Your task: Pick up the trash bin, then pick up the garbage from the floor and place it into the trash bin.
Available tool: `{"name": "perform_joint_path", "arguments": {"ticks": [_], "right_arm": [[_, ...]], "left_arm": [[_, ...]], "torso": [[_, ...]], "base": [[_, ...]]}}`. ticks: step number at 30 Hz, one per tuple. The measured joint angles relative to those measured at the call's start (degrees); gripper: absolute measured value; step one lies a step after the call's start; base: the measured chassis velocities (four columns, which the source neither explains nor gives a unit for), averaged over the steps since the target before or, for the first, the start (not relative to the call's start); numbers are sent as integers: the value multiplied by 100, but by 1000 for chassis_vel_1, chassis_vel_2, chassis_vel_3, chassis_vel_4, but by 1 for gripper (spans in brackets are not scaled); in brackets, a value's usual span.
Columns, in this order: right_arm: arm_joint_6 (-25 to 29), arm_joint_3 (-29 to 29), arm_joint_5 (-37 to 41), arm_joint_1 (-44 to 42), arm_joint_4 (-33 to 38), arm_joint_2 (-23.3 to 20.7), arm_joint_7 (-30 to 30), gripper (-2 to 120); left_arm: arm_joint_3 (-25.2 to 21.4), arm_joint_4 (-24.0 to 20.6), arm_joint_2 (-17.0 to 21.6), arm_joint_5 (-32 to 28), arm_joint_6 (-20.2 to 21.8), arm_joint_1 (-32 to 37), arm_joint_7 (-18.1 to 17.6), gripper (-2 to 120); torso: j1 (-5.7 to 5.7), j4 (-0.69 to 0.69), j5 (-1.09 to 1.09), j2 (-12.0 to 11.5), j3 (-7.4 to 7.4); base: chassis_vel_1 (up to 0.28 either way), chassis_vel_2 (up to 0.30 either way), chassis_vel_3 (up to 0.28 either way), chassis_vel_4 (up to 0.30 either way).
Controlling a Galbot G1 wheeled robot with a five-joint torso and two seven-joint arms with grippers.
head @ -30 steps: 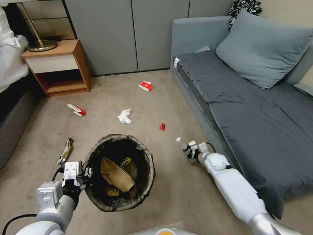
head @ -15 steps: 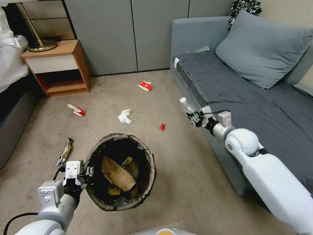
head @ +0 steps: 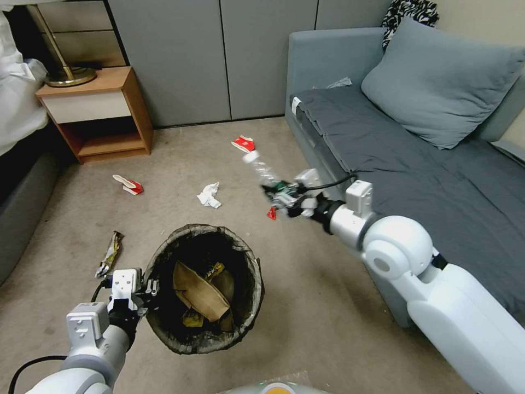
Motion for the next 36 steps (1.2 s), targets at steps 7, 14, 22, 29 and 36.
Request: {"name": "perform_joint_path", "arguments": {"ticks": [7,14,22,29,36], "right_arm": [[-71,-853,210,315,258,165,246,22],[-99,-1329,135,202,279,226,333,22],[-177,-1577,4,-66,278,107,340,22],[-274,-1694,-188,-294,279,64,473,37],[-256,-1618,-253,-469,341,56,506,63]], "left_arm": [[10,0,-6,15,5,-1,-2,1],[19,0,-8,32,11,-19,-2,1],[31,0,-7,35,15,-43,-2,1],[42,0,-16,34,18,-64,-2,1],[43,0,-19,39,18,-70,-2,1]], "torso": [[0,0,0,0,0],[0,-1,2,0,0],[0,-1,1,0,0],[0,-1,1,0,0],[1,-1,1,0,0]], "base": [[0,0,0,0],[0,0,0,0],[0,0,0,0],[0,0,0,0],[0,0,0,0]]}}
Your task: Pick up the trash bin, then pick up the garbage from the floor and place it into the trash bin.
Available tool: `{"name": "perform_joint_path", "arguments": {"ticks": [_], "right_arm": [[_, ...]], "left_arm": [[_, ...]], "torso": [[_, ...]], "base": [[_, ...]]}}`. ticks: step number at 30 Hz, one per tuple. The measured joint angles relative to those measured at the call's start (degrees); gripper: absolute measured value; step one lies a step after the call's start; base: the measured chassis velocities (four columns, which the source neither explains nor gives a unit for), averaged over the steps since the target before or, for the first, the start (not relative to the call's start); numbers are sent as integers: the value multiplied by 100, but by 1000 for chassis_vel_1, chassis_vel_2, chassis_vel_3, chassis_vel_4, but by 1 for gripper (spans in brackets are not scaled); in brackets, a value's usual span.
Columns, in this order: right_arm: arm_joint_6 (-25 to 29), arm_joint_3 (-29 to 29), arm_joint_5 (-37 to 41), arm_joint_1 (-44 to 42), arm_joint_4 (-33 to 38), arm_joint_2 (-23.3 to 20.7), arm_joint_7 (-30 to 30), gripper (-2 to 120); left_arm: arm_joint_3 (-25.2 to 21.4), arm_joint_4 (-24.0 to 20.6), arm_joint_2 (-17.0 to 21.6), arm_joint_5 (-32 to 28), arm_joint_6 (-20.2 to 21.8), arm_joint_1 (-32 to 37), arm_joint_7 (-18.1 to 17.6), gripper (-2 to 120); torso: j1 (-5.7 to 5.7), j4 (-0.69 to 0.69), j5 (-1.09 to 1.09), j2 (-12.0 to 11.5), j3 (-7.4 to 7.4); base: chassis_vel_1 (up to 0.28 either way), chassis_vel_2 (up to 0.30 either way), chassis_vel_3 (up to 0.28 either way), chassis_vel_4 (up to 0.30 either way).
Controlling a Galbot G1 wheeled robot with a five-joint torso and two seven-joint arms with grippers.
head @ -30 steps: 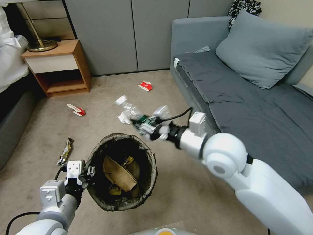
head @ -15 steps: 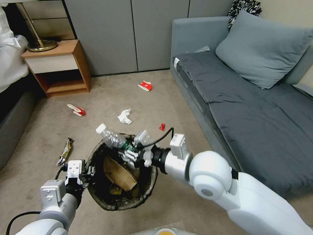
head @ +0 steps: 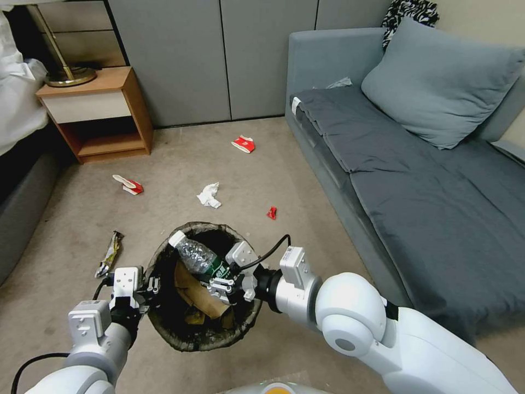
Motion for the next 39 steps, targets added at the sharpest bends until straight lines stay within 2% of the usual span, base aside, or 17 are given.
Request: {"name": "perform_joint_path", "arguments": {"ticks": [3,5,8,12,18,20,22,23,26,27,29,30,33,34,36,37,39], "right_arm": [[21,33,5,48,59,-15,4,78],[27,64,33,85,91,-22,9,81],[35,248,220,179,235,-85,52,96],[42,494,368,199,374,-153,66,99],[383,1444,578,-9,668,-482,450,100],[444,1592,576,-108,669,-510,497,100],[675,2087,319,-489,621,-562,519,100],[675,2087,319,-489,621,-562,519,100],[1526,3211,-693,-1704,451,-538,246,100],[1526,3211,-693,-1704,451,-538,246,100],[1902,3773,-1198,-2437,389,-390,248,100],[1902,3773,-1198,-2437,389,-390,248,100],[2237,4597,-1828,-3390,357,-19,108,100],[2237,4597,-1828,-3390,357,-19,108,100],[2498,5077,-2208,-3987,323,389,-110,100],[2498,5077,-2208,-3987,323,389,-110,100],[2814,5406,-2668,-4534,241,973,-324,100]], "left_arm": [[-16,0,-1,0,0,-17,1,1],[-16,0,-2,1,0,-26,2,1],[-1,0,-8,0,0,-58,7,1],[2,0,-4,0,0,-71,14,1],[12,0,18,2,0,-82,32,1],[14,0,17,2,0,-83,34,1],[14,0,23,4,0,-84,40,1],[14,0,23,4,0,-84,40,1],[-16,0,7,-1,-2,-99,54,1],[-16,0,7,-1,-2,-99,54,1],[-17,0,3,-15,-4,-128,57,1],[-17,0,3,-15,-4,-128,57,1],[-26,0,7,-47,-4,-163,88,1],[-26,0,7,-47,-4,-163,88,1],[-42,0,31,-60,-4,-163,102,1],[-42,0,31,-60,-4,-163,102,1],[-64,0,54,-95,11,-148,108,1]], "torso": [[0,0,0,0,0],[0,1,0,0,0],[0,1,0,0,0],[0,1,0,0,0],[0,1,0,0,0],[0,2,0,0,0],[0,0,1,0,0],[0,0,1,0,0],[0,0,2,0,0],[0,0,2,0,0],[0,-1,1,0,0],[0,-1,1,0,0],[-1,-1,0,0,0],[-1,-1,0,0,0],[-1,0,-1,0,0],[-1,0,-1,0,0],[0,-1,1,0,0]], "base": [[0,0,0,0],[0,0,0,0],[0,0,0,0],[0,0,0,0],[0,0,0,0],[0,0,0,0],[0,0,0,0],[0,0,0,0],[0,0,0,0],[0,0,0,0],[0,0,0,0],[0,0,0,0],[0,0,0,0],[0,0,0,0],[0,0,0,0],[0,0,0,0],[0,0,0,0]]}}
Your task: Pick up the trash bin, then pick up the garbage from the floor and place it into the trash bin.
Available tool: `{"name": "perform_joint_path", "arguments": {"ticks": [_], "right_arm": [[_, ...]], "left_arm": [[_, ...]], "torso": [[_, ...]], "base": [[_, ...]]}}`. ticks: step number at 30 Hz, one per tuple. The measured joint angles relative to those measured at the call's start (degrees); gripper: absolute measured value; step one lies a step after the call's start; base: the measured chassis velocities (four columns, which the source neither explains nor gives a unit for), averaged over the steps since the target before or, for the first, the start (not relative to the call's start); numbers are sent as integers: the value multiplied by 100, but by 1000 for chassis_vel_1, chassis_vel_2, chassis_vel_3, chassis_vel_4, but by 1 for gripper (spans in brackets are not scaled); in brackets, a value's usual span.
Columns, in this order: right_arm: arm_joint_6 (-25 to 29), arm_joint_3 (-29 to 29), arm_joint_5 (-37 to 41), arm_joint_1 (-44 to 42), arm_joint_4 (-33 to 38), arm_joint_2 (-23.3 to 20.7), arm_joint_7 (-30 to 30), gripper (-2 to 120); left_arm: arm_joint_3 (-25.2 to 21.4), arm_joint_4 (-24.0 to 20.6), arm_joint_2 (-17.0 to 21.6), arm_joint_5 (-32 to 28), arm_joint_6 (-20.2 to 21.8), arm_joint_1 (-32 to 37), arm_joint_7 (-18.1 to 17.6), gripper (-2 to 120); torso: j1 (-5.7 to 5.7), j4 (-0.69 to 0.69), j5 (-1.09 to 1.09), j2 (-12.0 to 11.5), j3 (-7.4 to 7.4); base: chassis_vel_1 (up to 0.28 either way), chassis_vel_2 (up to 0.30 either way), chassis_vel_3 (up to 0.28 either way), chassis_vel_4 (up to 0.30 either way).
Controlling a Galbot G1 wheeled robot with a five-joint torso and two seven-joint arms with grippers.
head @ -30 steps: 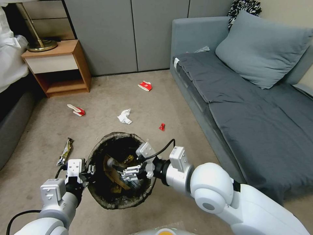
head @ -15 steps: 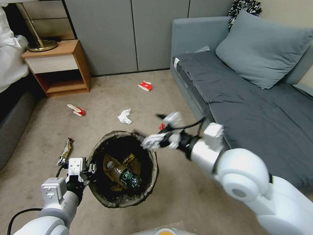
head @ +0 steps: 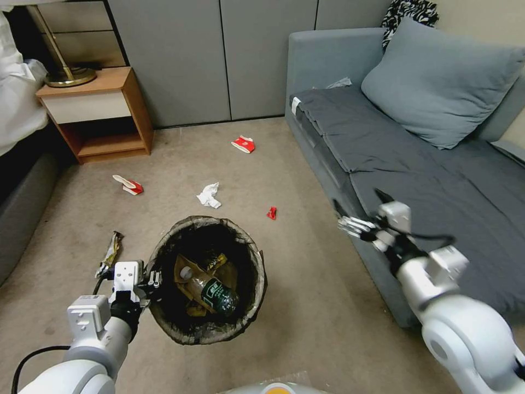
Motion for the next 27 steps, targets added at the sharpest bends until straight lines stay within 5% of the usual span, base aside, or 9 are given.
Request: {"name": "perform_joint_path", "arguments": {"ticks": [10,27], "right_arm": [[686,80,-1065,-719,-139,1031,-108,100],[849,-7,-1162,-850,-191,1183,-142,100]], "left_arm": [[-29,0,20,-57,94,50,27,0],[-31,0,-23,17,133,105,47,0]], "torso": [[0,3,-2,0,1],[0,2,-1,0,1]], "base": [[0,0,0,0],[7,9,8,9]]}}
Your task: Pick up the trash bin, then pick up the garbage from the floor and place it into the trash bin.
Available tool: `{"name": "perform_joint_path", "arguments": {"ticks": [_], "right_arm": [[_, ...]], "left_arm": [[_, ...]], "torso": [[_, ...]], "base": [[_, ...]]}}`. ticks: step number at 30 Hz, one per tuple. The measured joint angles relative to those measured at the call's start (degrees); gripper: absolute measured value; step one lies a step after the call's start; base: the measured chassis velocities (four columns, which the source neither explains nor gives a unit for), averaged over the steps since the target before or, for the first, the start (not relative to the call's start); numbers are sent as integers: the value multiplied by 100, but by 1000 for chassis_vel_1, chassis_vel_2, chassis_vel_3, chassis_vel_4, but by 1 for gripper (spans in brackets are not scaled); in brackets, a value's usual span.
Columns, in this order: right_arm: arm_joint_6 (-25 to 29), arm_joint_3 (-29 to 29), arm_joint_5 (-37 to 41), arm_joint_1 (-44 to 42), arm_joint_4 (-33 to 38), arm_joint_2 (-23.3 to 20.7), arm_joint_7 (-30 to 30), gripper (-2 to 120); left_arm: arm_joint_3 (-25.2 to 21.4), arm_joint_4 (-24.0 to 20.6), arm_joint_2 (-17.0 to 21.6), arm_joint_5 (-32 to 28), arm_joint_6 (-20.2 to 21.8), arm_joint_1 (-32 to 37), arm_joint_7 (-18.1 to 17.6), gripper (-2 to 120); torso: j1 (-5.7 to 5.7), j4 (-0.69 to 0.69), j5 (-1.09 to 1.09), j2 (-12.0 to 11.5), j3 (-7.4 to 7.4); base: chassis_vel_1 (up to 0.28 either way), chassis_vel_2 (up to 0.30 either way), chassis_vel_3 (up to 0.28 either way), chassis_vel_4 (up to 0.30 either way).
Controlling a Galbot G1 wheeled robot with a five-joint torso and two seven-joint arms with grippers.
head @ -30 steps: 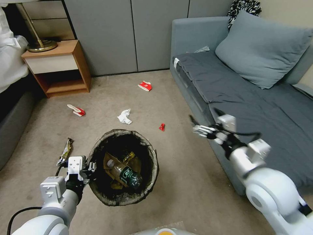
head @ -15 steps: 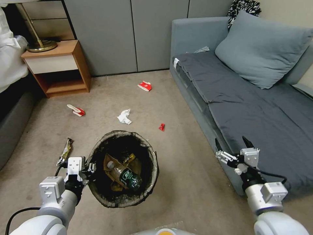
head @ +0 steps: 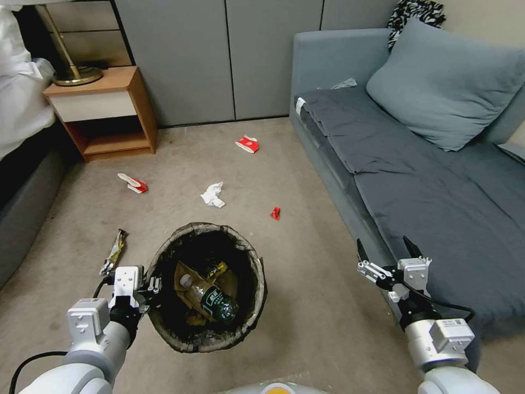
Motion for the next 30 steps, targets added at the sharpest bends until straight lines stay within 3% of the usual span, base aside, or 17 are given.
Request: {"name": "perform_joint_path", "arguments": {"ticks": [30], "right_arm": [[-289,-131,51,-2,-12,79,136,100]], "left_arm": [[0,0,-70,123,-140,41,-2,0]], "torso": [[0,0,0,0,0]], "base": [[19,27,31,20]]}}
